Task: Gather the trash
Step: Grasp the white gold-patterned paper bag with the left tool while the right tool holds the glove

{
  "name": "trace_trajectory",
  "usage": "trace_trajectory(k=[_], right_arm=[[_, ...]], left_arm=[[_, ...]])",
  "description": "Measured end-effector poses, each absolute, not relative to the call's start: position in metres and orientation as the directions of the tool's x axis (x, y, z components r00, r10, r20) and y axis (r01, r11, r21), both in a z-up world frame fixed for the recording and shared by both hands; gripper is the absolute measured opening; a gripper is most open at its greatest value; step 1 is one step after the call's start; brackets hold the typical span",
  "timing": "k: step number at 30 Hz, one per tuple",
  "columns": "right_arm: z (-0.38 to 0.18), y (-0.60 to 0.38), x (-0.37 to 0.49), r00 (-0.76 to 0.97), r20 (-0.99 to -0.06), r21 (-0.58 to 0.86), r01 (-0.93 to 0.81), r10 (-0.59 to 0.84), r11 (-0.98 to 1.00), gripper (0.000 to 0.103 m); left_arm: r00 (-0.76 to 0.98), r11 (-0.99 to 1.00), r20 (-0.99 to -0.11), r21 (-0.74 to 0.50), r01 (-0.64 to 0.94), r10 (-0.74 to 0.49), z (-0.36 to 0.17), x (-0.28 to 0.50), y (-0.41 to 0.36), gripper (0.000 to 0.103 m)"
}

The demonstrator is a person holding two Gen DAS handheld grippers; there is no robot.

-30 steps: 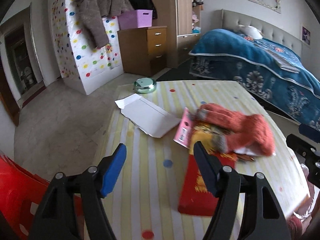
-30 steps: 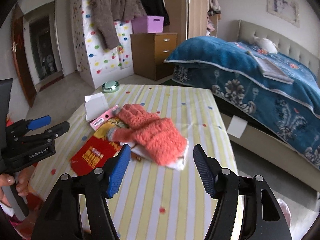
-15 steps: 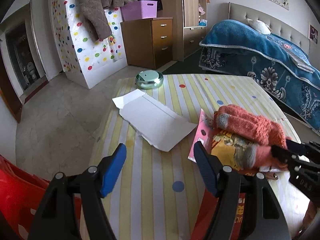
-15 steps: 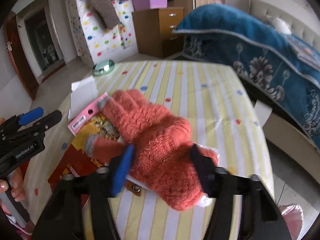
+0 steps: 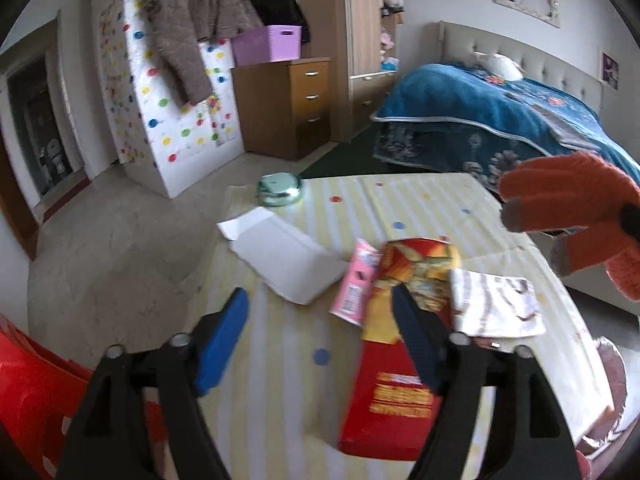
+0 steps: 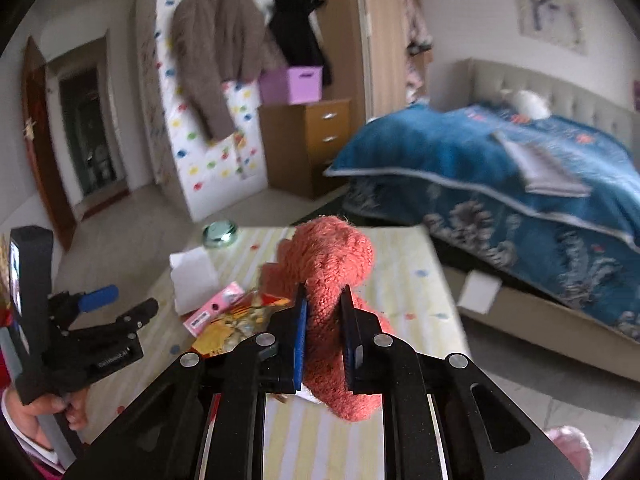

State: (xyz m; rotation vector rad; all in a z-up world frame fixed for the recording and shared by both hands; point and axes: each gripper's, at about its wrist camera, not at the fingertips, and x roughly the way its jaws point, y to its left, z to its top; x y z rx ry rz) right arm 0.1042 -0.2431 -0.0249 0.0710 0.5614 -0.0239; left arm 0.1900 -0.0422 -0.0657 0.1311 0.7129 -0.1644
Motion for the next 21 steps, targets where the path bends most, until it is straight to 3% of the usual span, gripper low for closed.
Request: trace_trajectory(k=[9,16,18,21], right_arm=[[-0.031,-0.291,0.06,0.806,-0.581,0.04,0.164,-0.111,0.986,0.015],[-0.051,-0.323,0.052,0.788,-0.599,0.052,0.218,-0.144,0.975,0.015],[-0.054,-0.329,0.052,0.787,-0.602,0.06,0.217,-0.138,0.974,0.015],[-0.06,-0.336,0.052,0.785,-0.606,0.07,0.215,-0.129,0.974,0.015]], left_arm=[[0.678,0.925,-0.705,0.085,0.37,-0.206,-0.089,0.177,-0.117,0.08],[0.623,0.905,-0.751,0.082,0.418,-0.22,-0.114,0.192,-0.152,0.08],[0.609,0.911,-0.767,0.082,0.405,-0.202,-0.12,0.201,-0.154,0.077],[0.588,0.909,-0.784,0.078,0.41,-0.198,-0.128,0.211,-0.158,0.064]])
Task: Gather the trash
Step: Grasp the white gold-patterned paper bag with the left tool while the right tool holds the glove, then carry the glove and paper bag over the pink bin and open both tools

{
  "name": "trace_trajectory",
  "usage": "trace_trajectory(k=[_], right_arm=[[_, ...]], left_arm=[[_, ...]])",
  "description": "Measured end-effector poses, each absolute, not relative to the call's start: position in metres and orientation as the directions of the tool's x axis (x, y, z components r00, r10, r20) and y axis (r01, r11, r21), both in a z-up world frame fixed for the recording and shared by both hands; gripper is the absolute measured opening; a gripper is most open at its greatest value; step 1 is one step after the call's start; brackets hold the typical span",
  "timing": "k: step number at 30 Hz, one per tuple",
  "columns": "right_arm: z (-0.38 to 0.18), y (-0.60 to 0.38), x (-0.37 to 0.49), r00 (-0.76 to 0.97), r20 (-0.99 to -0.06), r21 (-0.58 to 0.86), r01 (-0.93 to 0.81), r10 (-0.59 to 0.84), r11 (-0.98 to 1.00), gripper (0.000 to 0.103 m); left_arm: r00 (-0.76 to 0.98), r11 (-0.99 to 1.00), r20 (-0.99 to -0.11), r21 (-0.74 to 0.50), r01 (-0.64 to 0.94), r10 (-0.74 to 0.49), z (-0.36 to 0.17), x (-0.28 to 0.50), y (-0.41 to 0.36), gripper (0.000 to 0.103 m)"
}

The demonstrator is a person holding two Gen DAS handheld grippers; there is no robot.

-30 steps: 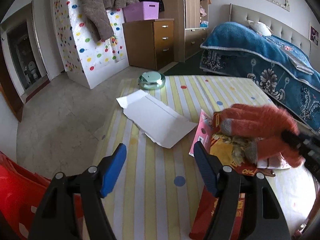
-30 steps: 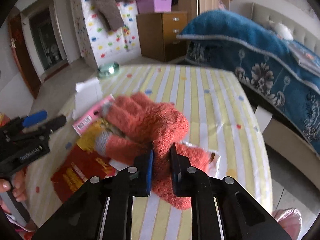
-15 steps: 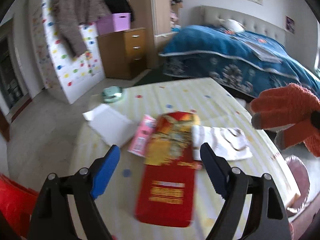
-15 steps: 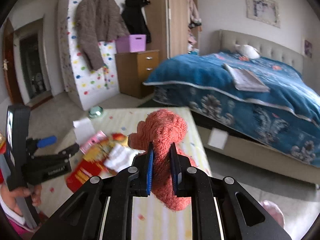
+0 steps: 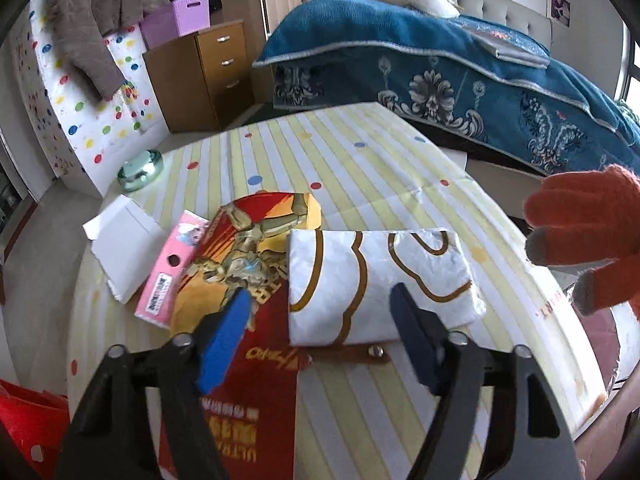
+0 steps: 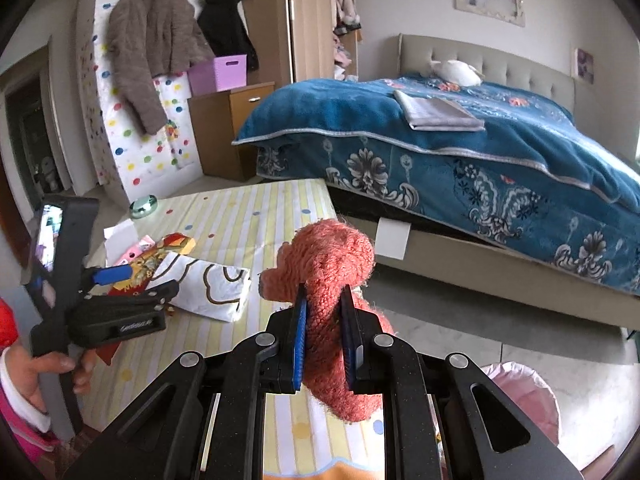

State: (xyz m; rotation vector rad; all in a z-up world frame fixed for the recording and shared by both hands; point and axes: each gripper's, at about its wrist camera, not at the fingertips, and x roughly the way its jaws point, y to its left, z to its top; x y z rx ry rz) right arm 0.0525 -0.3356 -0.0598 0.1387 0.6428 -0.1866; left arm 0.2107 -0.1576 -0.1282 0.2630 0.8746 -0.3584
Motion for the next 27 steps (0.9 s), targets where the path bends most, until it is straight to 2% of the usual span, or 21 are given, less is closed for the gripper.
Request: trace_trajectory(k=[1,3,6,8,11,13,18,21,27], right_arm=[[-0.061,-0.336,0.053,0.784,-0.608,0.073,0.215,-0.127,0.974,0.015],[-0.063,-0.338,0.055,0.78,-0.613,0.078,0.215,-0.123,0.974,0.015],[-0.066,-0.335,0.058,0.776,-0.621,0.081,0.211,-0.116,0.974,0.015],[-0.067,-0.333,0.059,0.773,-0.624,0.08,0.21,-0.115,0.974,0.015],[-0.067,-0.331,0.058,0.773,-0.625,0.082,0.209,-0.113,0.975,0.015],[-0.063,-0.33,0.054,0.779,-0.614,0.073,0.215,-0.126,0.974,0.015],[-0.051,-0.331,0.037,0.8,-0.579,0.063,0.239,-0.159,0.969,0.015],[-0.04,-0.333,0.021,0.81,-0.557,0.056,0.258,-0.184,0.965,0.015],[-0.028,-0.345,-0.015,0.8,-0.548,0.042,0.317,-0.243,0.948,0.015]], left_arm=[[0.576,0.903,-0.793,0.08,0.422,-0.199,-0.132,0.212,-0.16,0.056],[0.579,0.888,-0.794,0.118,0.444,-0.184,-0.136,0.21,-0.165,0.051],[0.601,0.865,-0.781,0.176,0.47,-0.167,-0.138,0.203,-0.172,0.037],[0.612,0.862,-0.775,0.194,0.468,-0.158,-0.138,0.202,-0.173,0.022],[0.617,0.861,-0.77,0.196,0.469,-0.161,-0.135,0.205,-0.173,0.007],[0.626,0.867,-0.757,0.171,0.469,-0.19,-0.124,0.203,-0.17,0.002],[0.666,0.865,-0.666,0.062,0.497,-0.335,-0.068,0.173,-0.16,0.001],[0.679,0.85,-0.622,0.043,0.525,-0.389,-0.045,0.152,-0.16,0.001],[0.656,0.802,-0.586,0.017,0.597,-0.476,-0.028,0.104,-0.178,0.001]])
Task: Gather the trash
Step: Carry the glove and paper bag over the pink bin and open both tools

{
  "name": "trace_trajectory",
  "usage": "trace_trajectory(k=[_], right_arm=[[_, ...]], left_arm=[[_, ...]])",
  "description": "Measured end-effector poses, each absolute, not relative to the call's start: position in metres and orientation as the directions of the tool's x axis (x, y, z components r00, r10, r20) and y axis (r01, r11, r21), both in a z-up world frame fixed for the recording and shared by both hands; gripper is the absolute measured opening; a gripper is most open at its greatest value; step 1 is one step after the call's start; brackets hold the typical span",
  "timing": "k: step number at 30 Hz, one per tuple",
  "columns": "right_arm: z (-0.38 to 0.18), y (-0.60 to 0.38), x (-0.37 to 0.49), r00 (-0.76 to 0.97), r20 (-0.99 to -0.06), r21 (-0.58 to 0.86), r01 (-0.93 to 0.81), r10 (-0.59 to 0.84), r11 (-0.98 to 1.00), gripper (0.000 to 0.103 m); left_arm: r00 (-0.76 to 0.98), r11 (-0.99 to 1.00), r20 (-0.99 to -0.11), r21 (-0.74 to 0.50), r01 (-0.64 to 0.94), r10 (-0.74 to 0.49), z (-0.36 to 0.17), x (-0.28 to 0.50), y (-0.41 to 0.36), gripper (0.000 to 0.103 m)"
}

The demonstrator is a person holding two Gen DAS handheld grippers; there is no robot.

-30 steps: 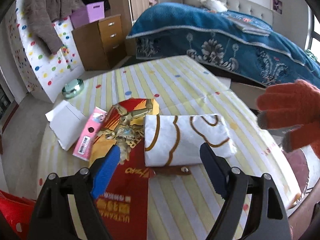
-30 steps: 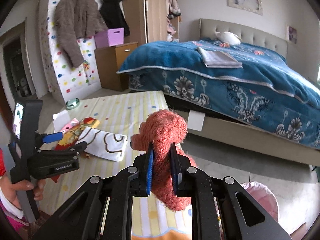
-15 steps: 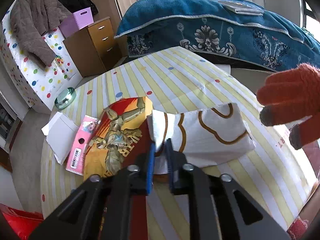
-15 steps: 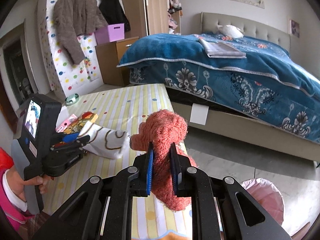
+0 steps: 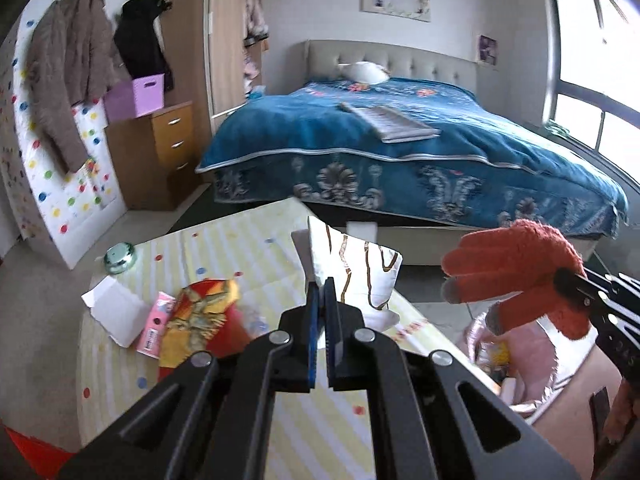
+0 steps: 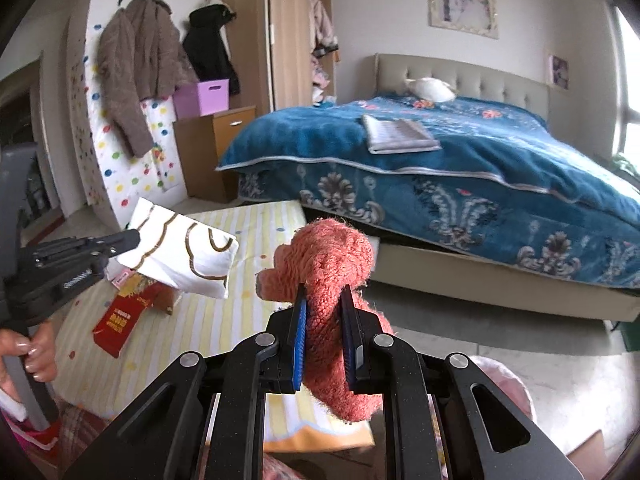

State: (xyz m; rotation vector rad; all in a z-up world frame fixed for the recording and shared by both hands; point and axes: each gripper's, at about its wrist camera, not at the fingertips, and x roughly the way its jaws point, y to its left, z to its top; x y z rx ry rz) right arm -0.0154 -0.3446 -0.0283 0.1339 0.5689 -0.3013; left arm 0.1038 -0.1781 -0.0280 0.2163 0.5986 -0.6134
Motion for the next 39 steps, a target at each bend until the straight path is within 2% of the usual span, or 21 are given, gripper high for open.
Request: trace_trajectory(k=[9,18,26,33,36,37,38,39], right_arm=[[-0.029,-0.379,-0.077,0.736,-0.568,0.022,0.46,-0.367,0.888,0.015],[-0.061,-0.438,-0.132,0.618,-0.632,0.018,0.615,-0.468,0.788,0.016],[-0.092,-0.482,-0.15,0.558,-0.686,0.033,0.665,-0.466,0.746,0.017],[-0.122,-0.516,-0.143,0.548,-0.73,0.08,0.661,-0.407,0.747,0.02],[-0.127,-0.519,-0.142,0.549,-0.732,0.088,0.663,-0.404,0.743,0.032],[-0.126,-0.52,-0.146,0.552,-0.727,0.088,0.665,-0.408,0.742,0.04],[-0.127,-0.518,-0.145,0.55,-0.726,0.085,0.666,-0.412,0.741,0.046],[-0.127,-0.517,-0.145,0.549,-0.725,0.082,0.668,-0.415,0.739,0.047]], left_arm=[[0.572,0.693,-0.595,0.034,0.72,-0.565,-0.043,0.046,-0.245,0.001],[0.457,0.569,-0.635,0.033,0.822,-0.623,-0.065,0.015,-0.324,0.001],[0.388,0.499,-0.688,0.042,0.865,-0.614,-0.089,0.005,-0.384,0.001],[0.342,0.465,-0.721,0.031,0.885,-0.602,-0.105,0.01,-0.427,0.003],[0.316,0.452,-0.738,0.016,0.892,-0.596,-0.112,0.012,-0.439,0.02],[0.32,0.456,-0.741,0.021,0.89,-0.591,-0.113,0.012,-0.441,0.04],[0.326,0.461,-0.738,0.023,0.887,-0.591,-0.113,0.012,-0.441,0.052],[0.33,0.464,-0.731,0.02,0.885,-0.597,-0.112,0.013,-0.438,0.053]])
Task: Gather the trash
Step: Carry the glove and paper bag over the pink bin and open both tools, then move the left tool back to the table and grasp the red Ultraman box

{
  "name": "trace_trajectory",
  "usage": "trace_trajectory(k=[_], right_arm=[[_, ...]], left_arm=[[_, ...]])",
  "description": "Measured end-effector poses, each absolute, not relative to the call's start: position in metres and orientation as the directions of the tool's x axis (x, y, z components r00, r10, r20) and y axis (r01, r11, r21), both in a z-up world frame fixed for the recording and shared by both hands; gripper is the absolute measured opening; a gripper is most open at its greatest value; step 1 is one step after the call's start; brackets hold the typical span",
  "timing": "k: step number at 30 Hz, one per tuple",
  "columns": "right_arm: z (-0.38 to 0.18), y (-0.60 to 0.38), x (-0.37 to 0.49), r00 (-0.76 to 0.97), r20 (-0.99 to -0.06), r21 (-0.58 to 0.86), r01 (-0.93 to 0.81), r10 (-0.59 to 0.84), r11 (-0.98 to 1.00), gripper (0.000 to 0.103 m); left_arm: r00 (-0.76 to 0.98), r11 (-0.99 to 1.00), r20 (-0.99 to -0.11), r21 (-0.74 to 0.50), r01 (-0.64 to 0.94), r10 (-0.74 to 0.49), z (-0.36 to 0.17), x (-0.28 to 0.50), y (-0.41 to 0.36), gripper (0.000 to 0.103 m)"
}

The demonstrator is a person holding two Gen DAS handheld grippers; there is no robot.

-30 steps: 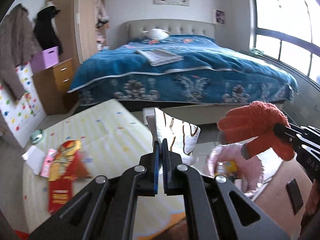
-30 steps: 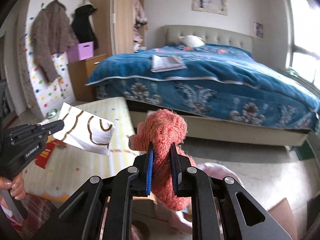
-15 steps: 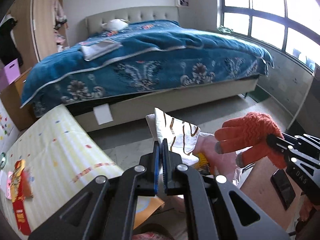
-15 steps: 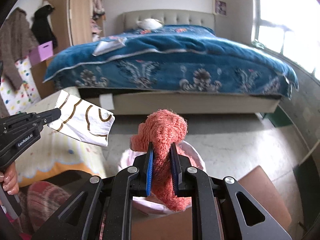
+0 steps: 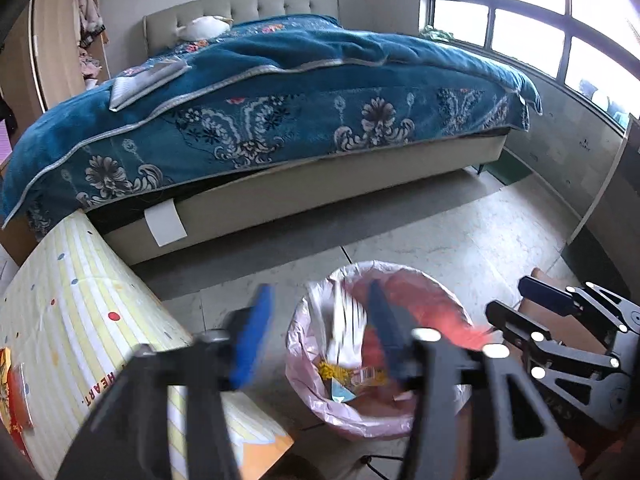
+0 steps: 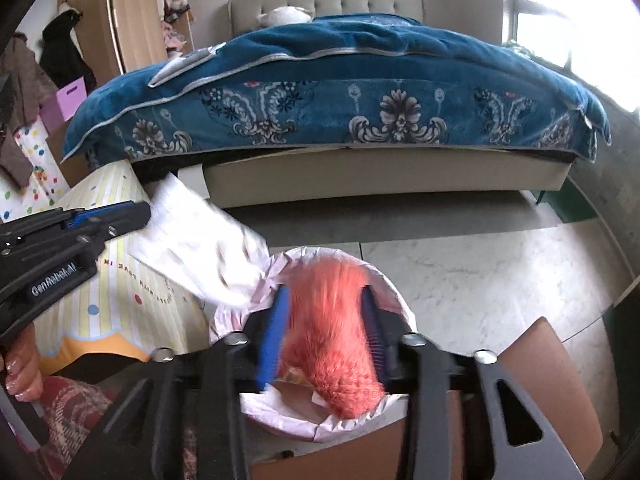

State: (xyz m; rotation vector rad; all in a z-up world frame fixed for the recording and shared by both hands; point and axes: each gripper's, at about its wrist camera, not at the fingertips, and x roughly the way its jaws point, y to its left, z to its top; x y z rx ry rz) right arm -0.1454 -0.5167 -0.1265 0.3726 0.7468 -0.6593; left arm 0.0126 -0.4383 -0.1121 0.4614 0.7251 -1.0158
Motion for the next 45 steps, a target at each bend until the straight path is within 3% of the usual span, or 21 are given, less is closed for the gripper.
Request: trace_trajectory(k=[12,25,36,42,45], right_arm=[[-0.097,-0.489,-0.154,0.62,-0.67,0.135,0.643,-0.408,0.754,0.047],[-0.055,-0.392,-0.096,0.753,-0.602,0.111,0.407,-0.264,0.907,0.047],[-0.037,-0.303,-0.016,0.793,-0.603,0.086,0.175,-0.089,0.981,0.047],[-0.043,-0.257,0.017,0.803,-0.596,0.051,0.07,-0.026,0.996,0.061],[-0.05,-0.238,0.036,0.795,-0.607,0.021,0.048,-0.026,0.999,0.066]], left_arm=[[0.405,0.559,-0.704,0.015,0.829,-0.583,-0.09,0.025,-0.375,0.054],[0.579,0.741,-0.651,0.037,0.67,-0.491,-0.053,0.055,-0.243,0.057],[0.69,0.897,-0.635,-0.011,0.442,-0.348,-0.045,0.097,-0.114,0.071],[0.702,0.946,-0.662,-0.033,0.323,-0.263,-0.059,0.123,-0.058,0.081],[0.688,0.956,-0.688,-0.027,0.293,-0.23,-0.073,0.133,-0.044,0.094]])
